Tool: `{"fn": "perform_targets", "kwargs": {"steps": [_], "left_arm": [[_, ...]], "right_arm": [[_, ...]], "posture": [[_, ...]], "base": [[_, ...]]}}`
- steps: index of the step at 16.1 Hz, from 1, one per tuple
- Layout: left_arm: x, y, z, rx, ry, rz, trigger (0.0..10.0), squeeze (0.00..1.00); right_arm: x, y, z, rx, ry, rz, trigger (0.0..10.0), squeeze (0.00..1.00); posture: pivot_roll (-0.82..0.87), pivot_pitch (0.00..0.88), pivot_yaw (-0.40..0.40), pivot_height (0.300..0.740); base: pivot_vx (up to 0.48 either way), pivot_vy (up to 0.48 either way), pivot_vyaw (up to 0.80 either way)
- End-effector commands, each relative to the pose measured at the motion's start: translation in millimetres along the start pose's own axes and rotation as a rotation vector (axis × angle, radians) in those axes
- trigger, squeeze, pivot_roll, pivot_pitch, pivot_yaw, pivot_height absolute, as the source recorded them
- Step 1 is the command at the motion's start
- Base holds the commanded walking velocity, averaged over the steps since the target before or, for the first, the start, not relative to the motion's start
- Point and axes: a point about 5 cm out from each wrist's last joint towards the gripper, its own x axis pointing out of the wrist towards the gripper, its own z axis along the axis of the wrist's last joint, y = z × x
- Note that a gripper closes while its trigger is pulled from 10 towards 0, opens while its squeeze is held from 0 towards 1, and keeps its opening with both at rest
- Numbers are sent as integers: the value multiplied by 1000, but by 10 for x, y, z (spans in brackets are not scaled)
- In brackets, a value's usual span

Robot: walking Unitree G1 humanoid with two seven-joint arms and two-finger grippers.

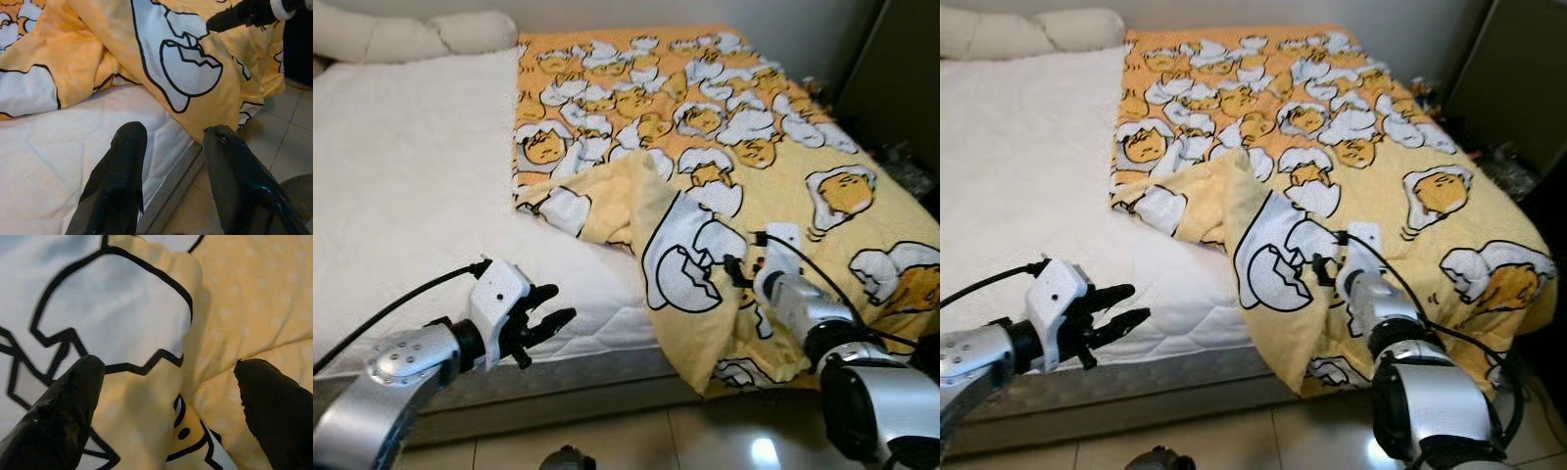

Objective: Clean up the room

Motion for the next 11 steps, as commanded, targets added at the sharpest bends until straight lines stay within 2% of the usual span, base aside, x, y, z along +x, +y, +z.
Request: {"fn": "perform_targets", "kwargs": {"steps": [1,2,3,4,8,11], "left_arm": [[-70,-10,63,2,-6,-8,10000,0],[-154,-62,114,2,-4,-26,10000,0],[-163,-68,119,2,-3,-27,10000,0],[-179,-81,121,2,1,-29,10000,0],[-159,-193,130,-10,15,-62,10000,0],[-100,-186,104,-20,15,-48,10000,0]], "right_arm": [[7,22,32,10,-7,0,10000,0],[14,70,41,101,-22,26,6941,0],[16,79,45,111,-23,31,6941,0],[20,118,41,145,-25,56,0,0],[29,235,-18,229,-21,114,0,0],[29,257,-35,244,-23,129,0,0]], "posture": [[226,92,56,740],[238,133,64,740],[242,141,64,740],[245,150,62,740],[234,154,50,740],[217,134,40,740]], "base": [[0,0,0],[0,0,0],[0,0,0],[0,0,0],[0,0,0],[0,0,0]]}}
